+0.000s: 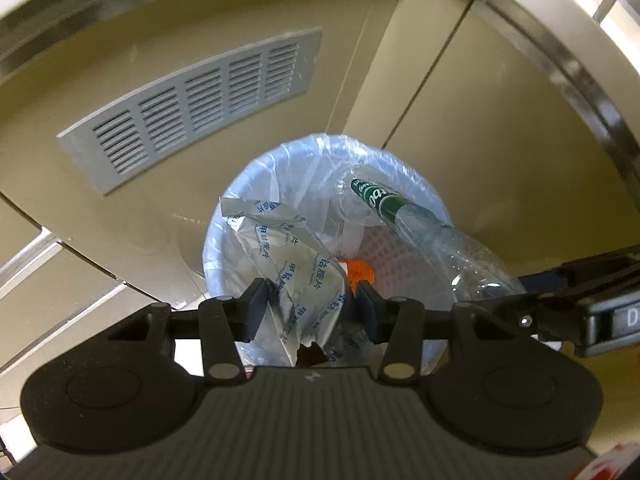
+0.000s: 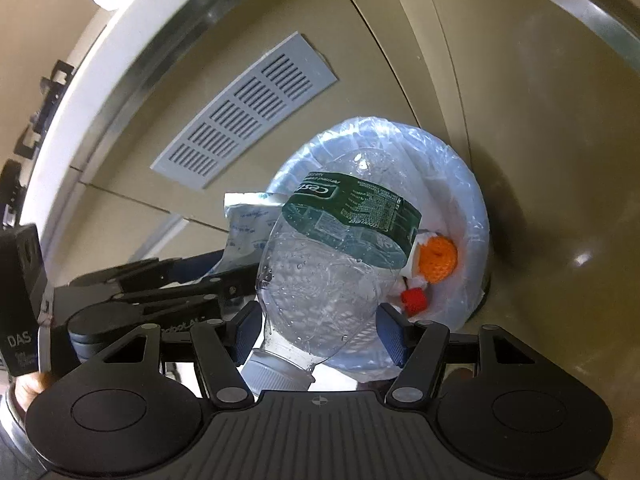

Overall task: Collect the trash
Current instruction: 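Open both tools to drop the wrapper and bottle into the wastebasket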

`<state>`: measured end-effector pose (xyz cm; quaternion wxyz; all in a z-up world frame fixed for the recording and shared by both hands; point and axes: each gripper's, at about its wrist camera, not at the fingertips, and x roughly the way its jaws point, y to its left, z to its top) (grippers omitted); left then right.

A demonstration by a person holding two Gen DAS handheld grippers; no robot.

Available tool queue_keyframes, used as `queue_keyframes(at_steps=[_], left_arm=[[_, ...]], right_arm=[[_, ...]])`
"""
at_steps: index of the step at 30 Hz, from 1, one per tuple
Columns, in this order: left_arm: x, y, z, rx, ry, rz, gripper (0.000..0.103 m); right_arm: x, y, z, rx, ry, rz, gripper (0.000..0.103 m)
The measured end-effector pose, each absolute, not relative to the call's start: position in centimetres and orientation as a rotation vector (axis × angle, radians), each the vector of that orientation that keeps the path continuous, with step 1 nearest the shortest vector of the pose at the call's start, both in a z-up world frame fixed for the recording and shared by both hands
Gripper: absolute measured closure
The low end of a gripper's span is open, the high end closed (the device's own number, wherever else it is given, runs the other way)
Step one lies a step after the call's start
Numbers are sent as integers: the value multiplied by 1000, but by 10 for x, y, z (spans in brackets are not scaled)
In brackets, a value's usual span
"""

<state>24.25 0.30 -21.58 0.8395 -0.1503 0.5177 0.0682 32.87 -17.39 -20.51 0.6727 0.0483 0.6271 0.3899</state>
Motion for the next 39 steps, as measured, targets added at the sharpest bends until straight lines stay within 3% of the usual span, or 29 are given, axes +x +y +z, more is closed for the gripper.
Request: queue_keyframes(at_steps=[8,12,39], left_arm=[[252,2,-232,-306,1122,127,57],[252,3,-232,-301,1118,126,40],[239,9,-220,-297,1094,183,39]], right_arm=[[332,-166,-209,78,1432,861,41],[334,-161,-207,66,1438,857,40],[336,-132,-226,-95,1445,876,40]])
